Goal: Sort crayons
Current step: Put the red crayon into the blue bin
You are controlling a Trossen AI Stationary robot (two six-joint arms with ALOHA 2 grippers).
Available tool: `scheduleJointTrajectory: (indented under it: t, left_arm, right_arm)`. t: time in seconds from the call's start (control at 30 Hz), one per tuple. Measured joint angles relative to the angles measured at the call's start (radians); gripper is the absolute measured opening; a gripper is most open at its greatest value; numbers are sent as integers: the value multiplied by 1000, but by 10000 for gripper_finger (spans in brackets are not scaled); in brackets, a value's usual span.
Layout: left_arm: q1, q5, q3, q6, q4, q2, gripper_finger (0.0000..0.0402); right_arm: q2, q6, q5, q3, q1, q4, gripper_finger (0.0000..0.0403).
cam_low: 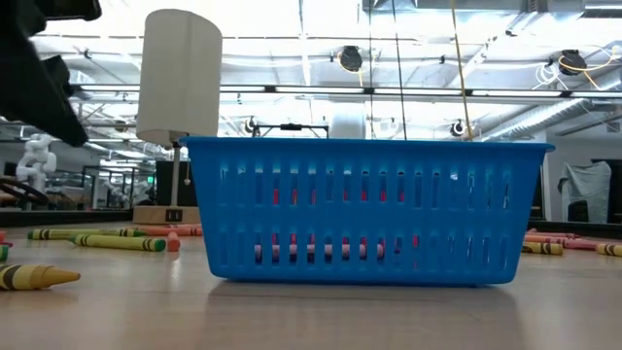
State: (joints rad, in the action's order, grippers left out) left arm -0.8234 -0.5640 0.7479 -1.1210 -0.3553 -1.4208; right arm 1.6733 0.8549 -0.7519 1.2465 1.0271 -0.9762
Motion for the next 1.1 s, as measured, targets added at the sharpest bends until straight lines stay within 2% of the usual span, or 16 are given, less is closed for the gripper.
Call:
scheduleJointTrajectory:
  t: [0.13,0.3,0.4,0.77,0.97,1.1]
  left_arm:
    - [-25,29,1,-29,2,-23,168]
    - [-68,39,1,-125,2,-72,168]
    - [-89,38,1,-130,-2,-106,168]
    - [-124,40,1,-150,-177,-151,168]
    - [-147,-17,-22,-157,-184,-156,168]
    - [-178,-73,-24,-157,-169,-158,168]
  right_arm:
    - [0,-1,22,0,0,28,75]
    - [0,-3,21,0,0,134,75]
    - [0,-11,19,-14,2,203,75]
    - [0,-33,-6,-152,3,470,75]
    - [0,-73,-65,-188,23,607,75]
    - [0,-88,-66,-231,35,729,75]
